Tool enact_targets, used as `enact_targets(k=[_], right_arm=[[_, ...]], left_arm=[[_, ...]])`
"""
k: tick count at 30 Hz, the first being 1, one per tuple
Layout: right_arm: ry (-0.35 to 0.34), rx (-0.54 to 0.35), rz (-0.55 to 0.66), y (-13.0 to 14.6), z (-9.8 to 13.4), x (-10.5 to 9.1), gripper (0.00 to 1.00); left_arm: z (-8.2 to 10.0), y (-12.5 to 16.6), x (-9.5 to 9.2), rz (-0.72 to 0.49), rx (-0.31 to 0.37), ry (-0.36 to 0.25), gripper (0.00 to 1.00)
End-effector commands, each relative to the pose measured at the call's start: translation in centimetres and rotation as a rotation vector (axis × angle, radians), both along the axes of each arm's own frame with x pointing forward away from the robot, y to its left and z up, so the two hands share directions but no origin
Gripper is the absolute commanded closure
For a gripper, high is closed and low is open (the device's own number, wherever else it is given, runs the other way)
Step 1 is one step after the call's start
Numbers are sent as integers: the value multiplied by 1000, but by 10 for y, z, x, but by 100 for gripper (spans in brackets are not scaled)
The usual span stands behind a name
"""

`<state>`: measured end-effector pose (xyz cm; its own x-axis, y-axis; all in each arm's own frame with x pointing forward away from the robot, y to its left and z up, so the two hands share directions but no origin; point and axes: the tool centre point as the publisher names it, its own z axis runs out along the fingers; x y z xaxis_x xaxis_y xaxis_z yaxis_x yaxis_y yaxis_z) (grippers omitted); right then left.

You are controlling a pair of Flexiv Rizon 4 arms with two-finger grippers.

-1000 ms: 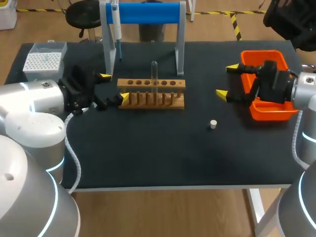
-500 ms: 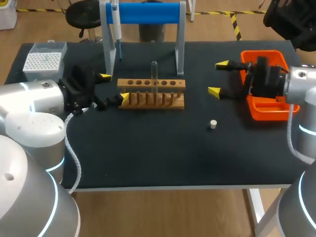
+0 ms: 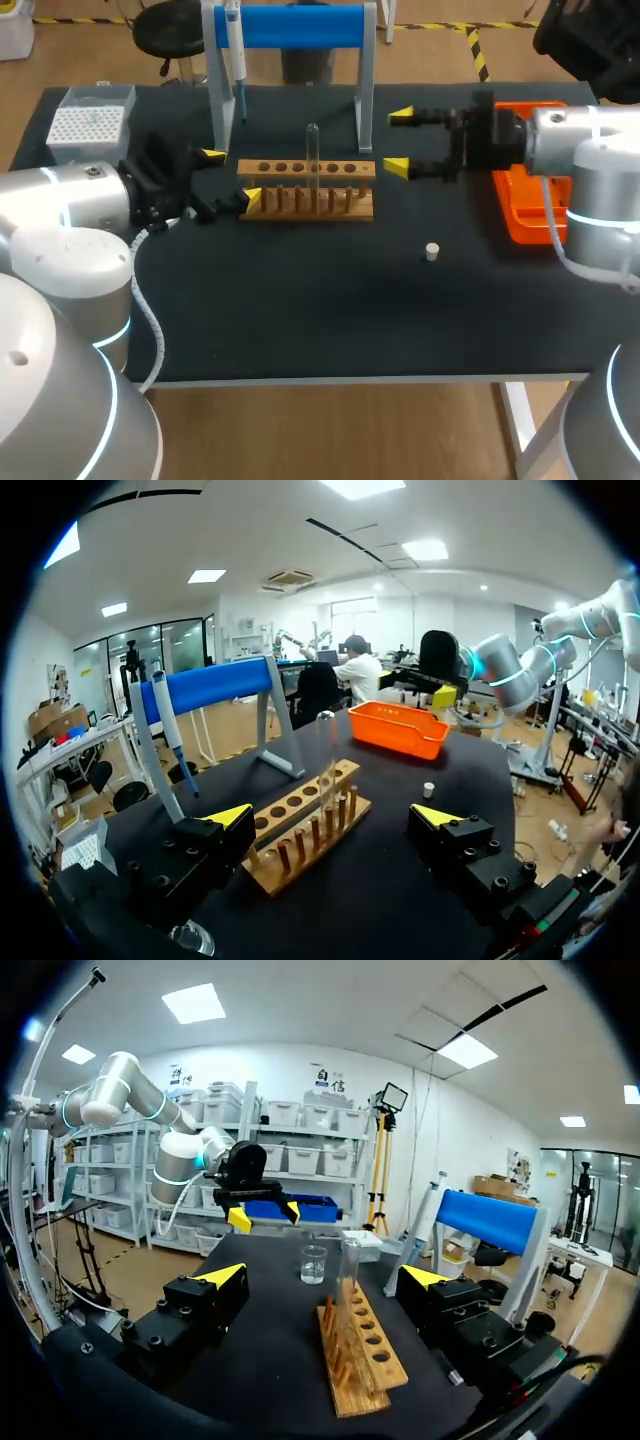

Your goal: Invert the test tube, pick up the pipette, mount the tip to pipette, aspirate from beaker and dispense into the tube, eject the tip, return the pipette, and cap with the stopper.

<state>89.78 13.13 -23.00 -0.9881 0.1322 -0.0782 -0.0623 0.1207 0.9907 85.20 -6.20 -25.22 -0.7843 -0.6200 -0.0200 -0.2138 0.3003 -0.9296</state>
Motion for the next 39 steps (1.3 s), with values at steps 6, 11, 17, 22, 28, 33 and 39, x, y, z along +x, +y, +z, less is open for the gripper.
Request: enact_targets(k=[6,11,17,22,28,33,39], right_arm=[[14,21,131,43,-13,27,0],[19,43,160,53,-19,35,0],[38,63,199,63,-26,40,0],[74,93,242,72,-29,43,0],[82,105,284,82,-33,44,0],[87,105,302,90,-37,46,0],[92,99,314,98,-44,48,0]], left_arm=[[-2,1,-1,0,-4,-5,0],[-2,1,-1,0,-4,-5,0],[-2,1,-1,0,-4,-5,0],[-2,1,-1,0,-4,-5,0],[-2,1,-1,0,-4,-5,0],[-2,1,-1,0,-4,-5,0],[-2,1,-1,0,-4,-5,0]])
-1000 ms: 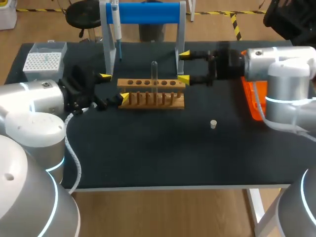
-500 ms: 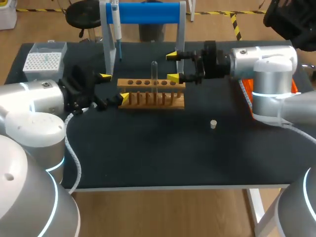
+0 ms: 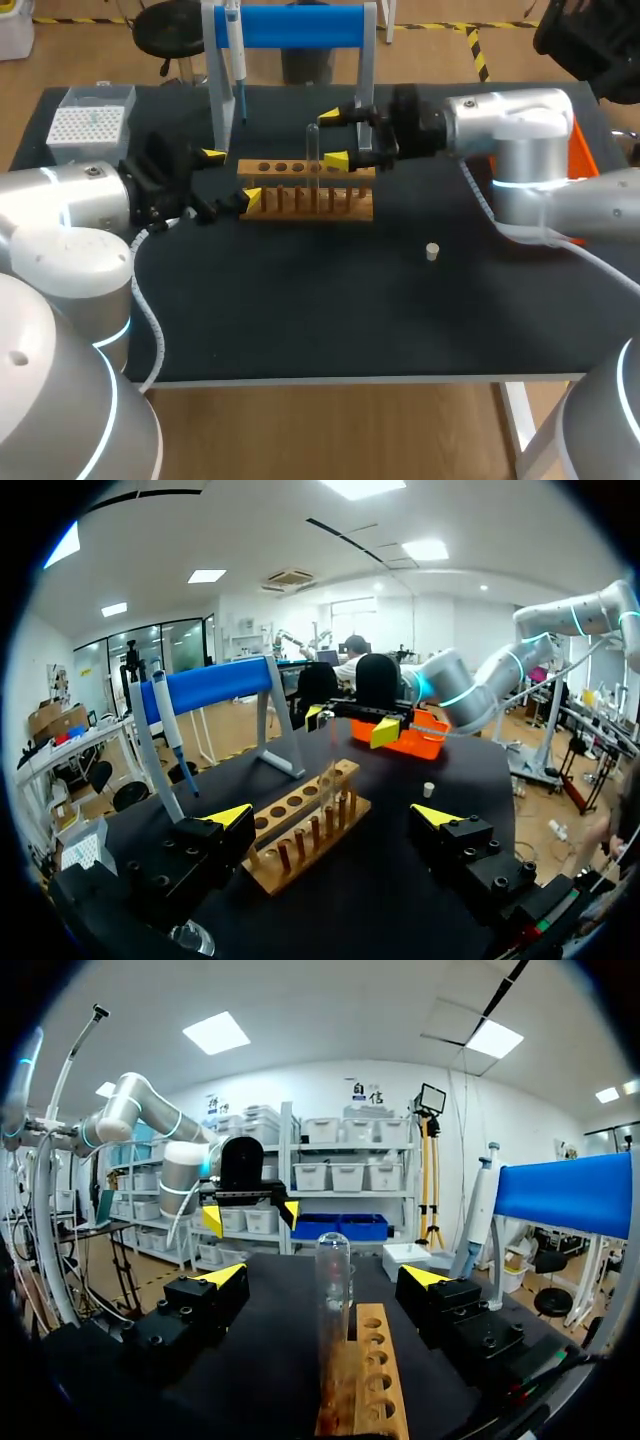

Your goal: Invert the test tube, pick up the pipette, mount the tip to pipette, aspirate from beaker and dispense into the tube, eject the tip, return the pipette, and cap with the stopper.

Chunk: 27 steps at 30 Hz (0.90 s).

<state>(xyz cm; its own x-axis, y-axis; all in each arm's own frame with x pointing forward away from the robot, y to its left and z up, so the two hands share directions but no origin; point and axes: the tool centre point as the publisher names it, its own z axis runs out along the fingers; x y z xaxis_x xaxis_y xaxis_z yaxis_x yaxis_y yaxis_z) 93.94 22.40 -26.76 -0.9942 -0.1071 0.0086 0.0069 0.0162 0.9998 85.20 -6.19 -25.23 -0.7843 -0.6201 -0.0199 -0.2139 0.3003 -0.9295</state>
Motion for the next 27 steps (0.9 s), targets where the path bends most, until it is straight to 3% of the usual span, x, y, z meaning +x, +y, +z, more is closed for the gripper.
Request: enact_targets(k=[1,27], right_arm=[[2,0,74,6,-7,6,0],[2,-12,19,30,-15,4,0]], left_arm=[[-2,1,-1,0,-4,-5,0],[-2,1,-1,0,-4,-5,0]])
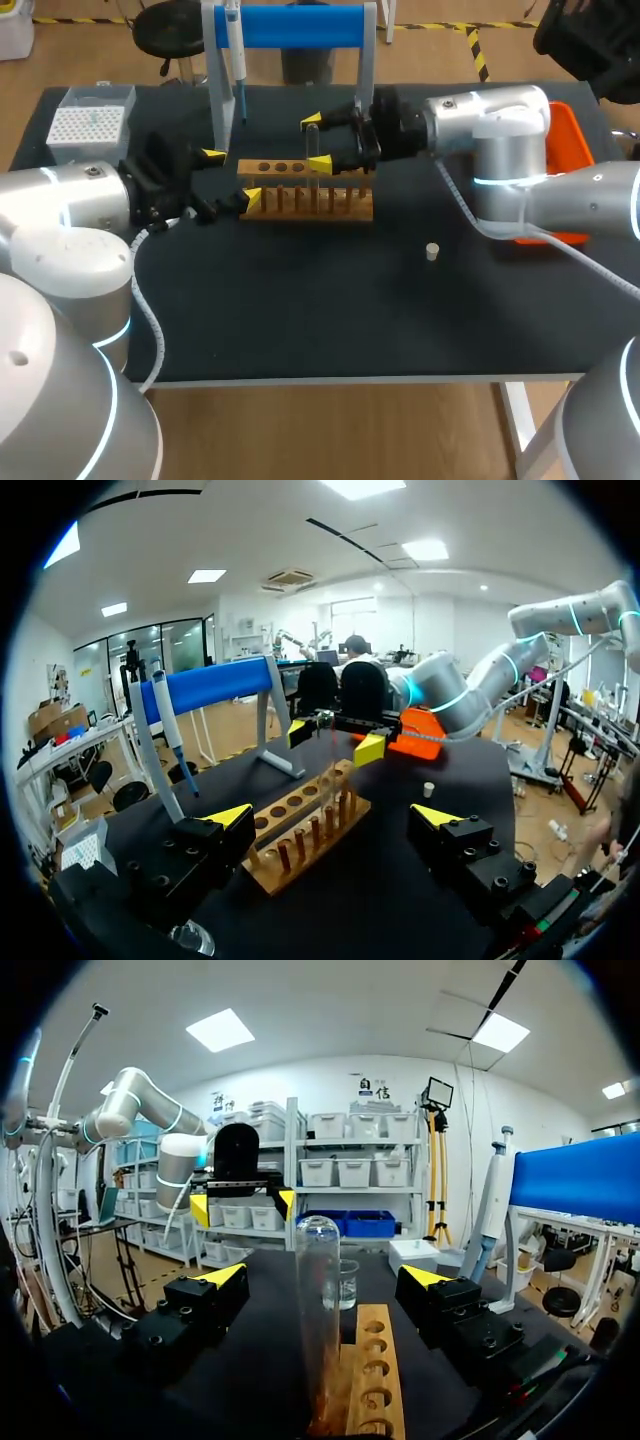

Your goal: Invert the test tube, pick up the pipette, mount the tip to pipette, aspirate from beaker and dispense into the tube, eject the tip, return the pipette, and cap with the stopper.

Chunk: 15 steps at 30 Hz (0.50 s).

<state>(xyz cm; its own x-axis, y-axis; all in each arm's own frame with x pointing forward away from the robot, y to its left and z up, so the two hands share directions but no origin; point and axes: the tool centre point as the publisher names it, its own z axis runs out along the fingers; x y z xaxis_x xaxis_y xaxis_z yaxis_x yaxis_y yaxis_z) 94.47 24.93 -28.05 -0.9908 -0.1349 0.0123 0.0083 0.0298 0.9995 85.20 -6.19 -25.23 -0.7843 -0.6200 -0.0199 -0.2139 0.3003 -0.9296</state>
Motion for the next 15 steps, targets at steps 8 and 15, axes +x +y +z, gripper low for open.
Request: enact_targets(k=[8,15], right_arm=[[6,-3,-23,7,-5,0,7],[8,-1,-31,7,-6,0,53]], left_arm=[[-2,1,-1,0,-4,-5,0],[-2,1,-1,0,-4,-5,0]])
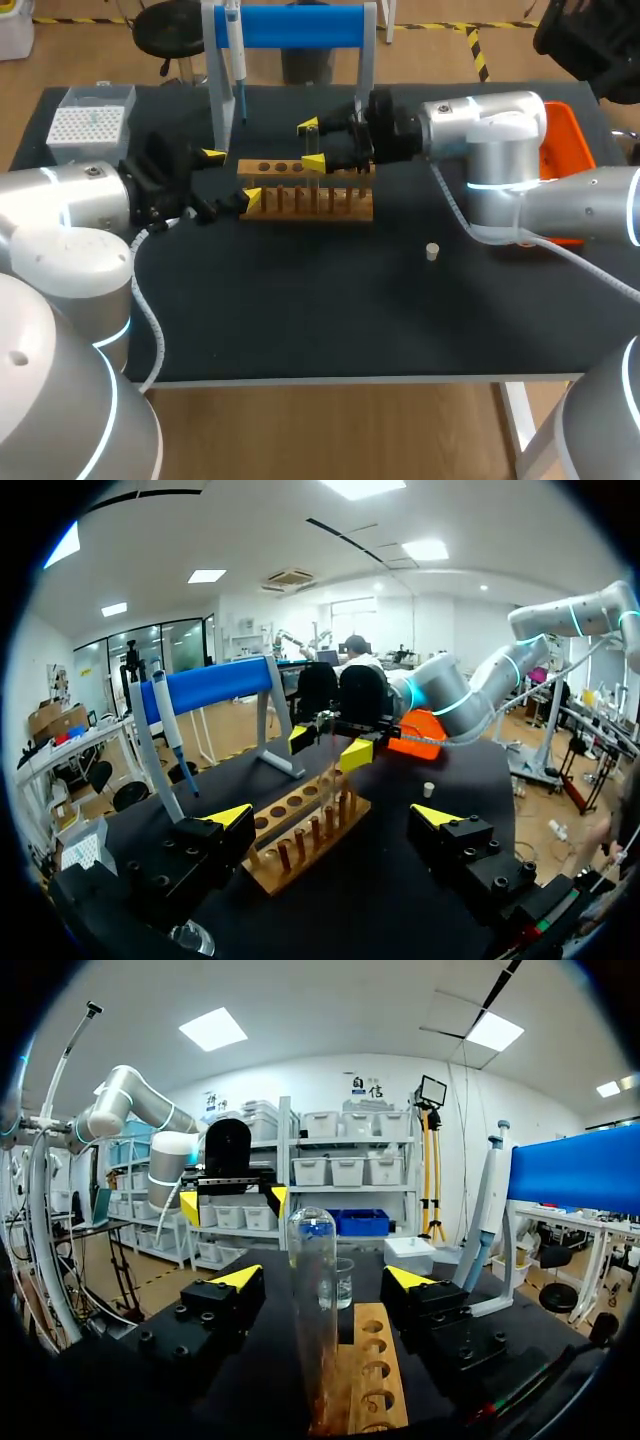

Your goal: Invert the test tube, pick up the pipette, mount the tip to pipette, aspirate from beaker and dispense into the tube, eject the tip, return the pipette, and cap with the stopper.

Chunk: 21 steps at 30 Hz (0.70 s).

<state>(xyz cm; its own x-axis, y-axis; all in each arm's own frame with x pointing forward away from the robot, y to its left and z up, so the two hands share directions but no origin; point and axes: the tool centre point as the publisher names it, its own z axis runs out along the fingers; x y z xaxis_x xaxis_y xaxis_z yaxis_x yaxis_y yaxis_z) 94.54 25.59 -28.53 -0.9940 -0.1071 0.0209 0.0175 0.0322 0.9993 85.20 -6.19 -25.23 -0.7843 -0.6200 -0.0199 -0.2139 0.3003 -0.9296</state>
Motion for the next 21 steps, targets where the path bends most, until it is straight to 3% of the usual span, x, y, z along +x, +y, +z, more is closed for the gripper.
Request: enact_targets(k=[1,8,10,13,21], right_arm=[[0,2,-4,0,-1,0,57],[3,6,-8,-1,-1,1,61],[2,6,-9,-1,-1,1,69],[2,9,-10,-1,0,1,100],[5,10,-12,-2,1,2,100]], left_arm=[[-2,1,-1,0,-4,-5,0],[-2,1,-1,0,-4,-5,0],[-2,1,-1,0,-4,-5,0],[-2,1,-1,0,-4,-5,0],[-2,1,-1,0,-4,-5,0]])
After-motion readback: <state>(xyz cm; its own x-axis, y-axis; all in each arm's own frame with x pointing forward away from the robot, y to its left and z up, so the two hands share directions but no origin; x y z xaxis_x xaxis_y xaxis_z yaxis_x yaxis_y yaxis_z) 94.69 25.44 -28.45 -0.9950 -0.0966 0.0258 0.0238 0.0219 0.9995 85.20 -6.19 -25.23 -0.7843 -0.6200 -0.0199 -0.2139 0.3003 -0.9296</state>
